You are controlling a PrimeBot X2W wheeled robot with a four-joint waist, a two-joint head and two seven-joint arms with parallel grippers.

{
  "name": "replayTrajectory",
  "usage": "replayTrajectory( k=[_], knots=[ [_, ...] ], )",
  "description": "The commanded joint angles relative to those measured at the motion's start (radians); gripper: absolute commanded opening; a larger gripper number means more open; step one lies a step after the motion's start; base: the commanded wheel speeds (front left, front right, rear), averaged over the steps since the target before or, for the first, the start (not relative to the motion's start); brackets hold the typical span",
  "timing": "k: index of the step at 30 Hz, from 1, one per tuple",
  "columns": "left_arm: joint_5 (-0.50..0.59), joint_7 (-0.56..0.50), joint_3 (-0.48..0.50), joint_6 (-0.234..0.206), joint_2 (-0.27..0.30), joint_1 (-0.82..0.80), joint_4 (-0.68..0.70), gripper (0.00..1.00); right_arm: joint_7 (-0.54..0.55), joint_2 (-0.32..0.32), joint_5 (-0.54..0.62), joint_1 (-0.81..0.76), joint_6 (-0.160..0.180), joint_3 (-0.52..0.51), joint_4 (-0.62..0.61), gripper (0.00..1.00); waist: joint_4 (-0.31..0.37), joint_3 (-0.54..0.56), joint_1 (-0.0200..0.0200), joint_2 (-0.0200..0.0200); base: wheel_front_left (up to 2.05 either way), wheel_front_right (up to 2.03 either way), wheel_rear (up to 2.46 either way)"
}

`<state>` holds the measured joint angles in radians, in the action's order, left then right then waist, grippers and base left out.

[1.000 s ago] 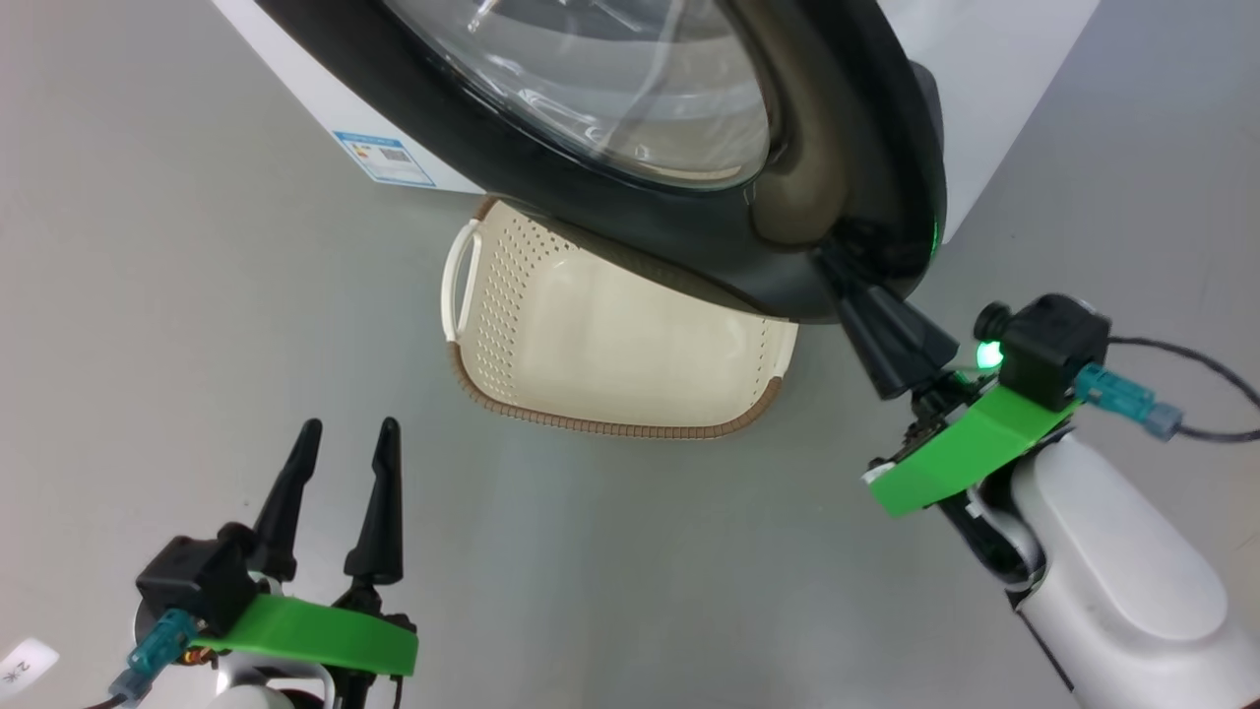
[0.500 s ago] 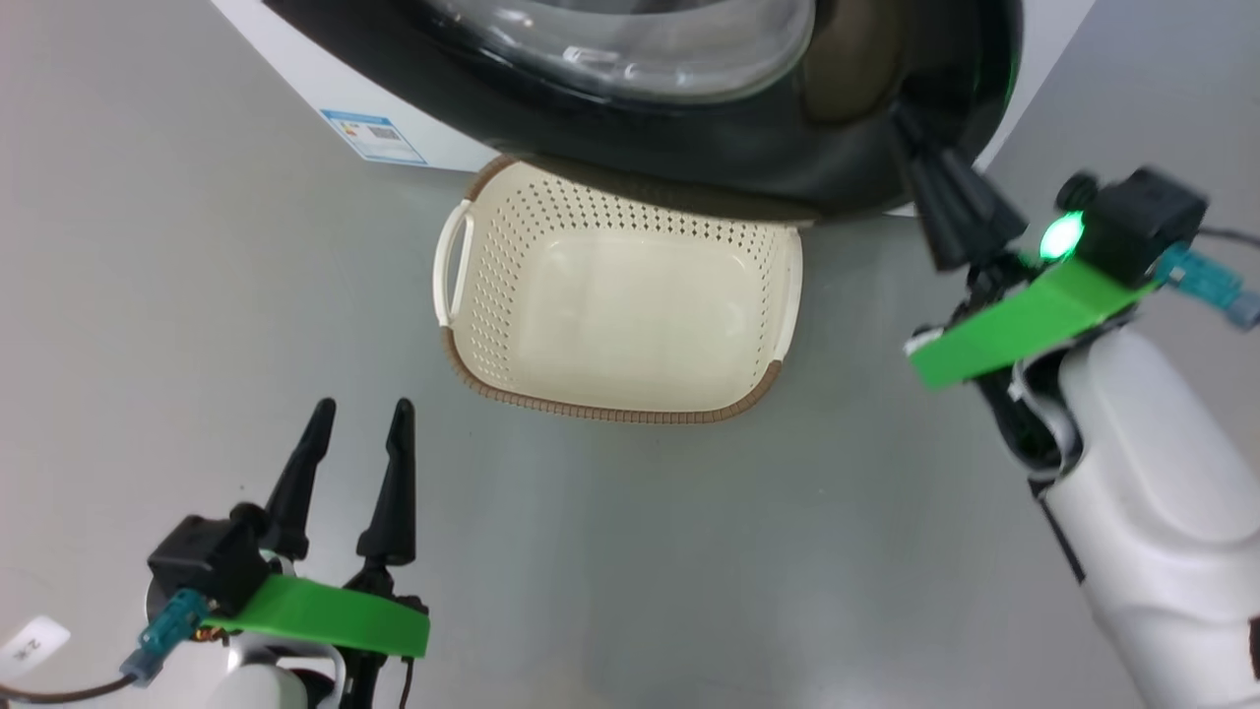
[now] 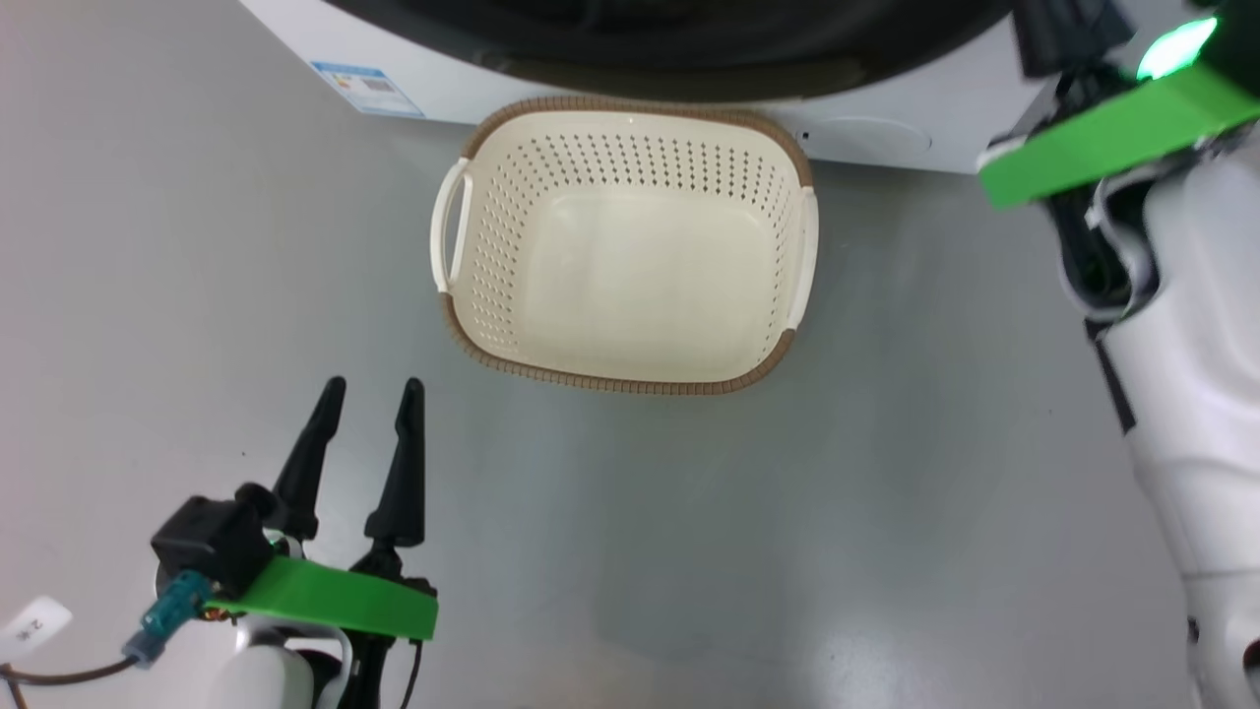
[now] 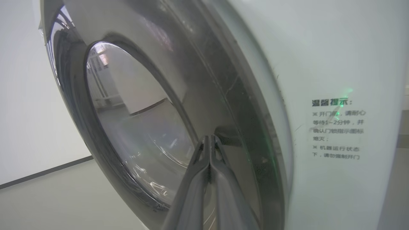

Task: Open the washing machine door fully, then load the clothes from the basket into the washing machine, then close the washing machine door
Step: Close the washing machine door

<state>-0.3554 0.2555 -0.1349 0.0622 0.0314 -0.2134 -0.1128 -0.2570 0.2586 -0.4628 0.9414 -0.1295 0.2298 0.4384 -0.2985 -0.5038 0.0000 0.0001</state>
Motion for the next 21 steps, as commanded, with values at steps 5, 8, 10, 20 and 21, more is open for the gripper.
replayTrajectory(
  k=[5,8,10,20,21],
  knots=[
    [-0.024,0.006,0.031,0.007,0.019,-0.036,0.026,1.0,-0.005,-0.022,0.028,0.117,-0.001,-0.028,0.021,0.0,-0.003,-0.042,0.0,-0.0001,0.0,0.0,0.0],
    [-0.021,0.006,0.03,0.008,0.019,-0.042,0.029,1.0,-0.005,-0.034,0.032,0.154,-0.001,-0.038,0.035,0.0,-0.001,-0.051,0.0,-0.0001,0.0,0.0,0.0],
    [-0.02,0.006,0.029,0.008,0.019,-0.045,0.029,1.0,-0.005,-0.037,0.034,0.159,-0.001,-0.038,0.038,0.0,0.0,-0.052,0.0,-0.0001,0.0,0.0,0.0],
    [-0.015,0.006,0.033,0.007,0.019,-0.04,0.029,1.0,-0.005,-0.044,0.013,0.098,-0.001,0.01,0.029,0.0,0.015,-0.015,0.0,-0.0001,0.0,0.0,0.0],
    [-0.014,0.006,0.035,0.007,0.019,-0.039,0.03,1.0,-0.005,-0.04,0.009,0.085,-0.001,0.021,0.027,0.0,0.017,-0.01,0.0,-0.0001,0.0,0.0,0.0]
  ],
)
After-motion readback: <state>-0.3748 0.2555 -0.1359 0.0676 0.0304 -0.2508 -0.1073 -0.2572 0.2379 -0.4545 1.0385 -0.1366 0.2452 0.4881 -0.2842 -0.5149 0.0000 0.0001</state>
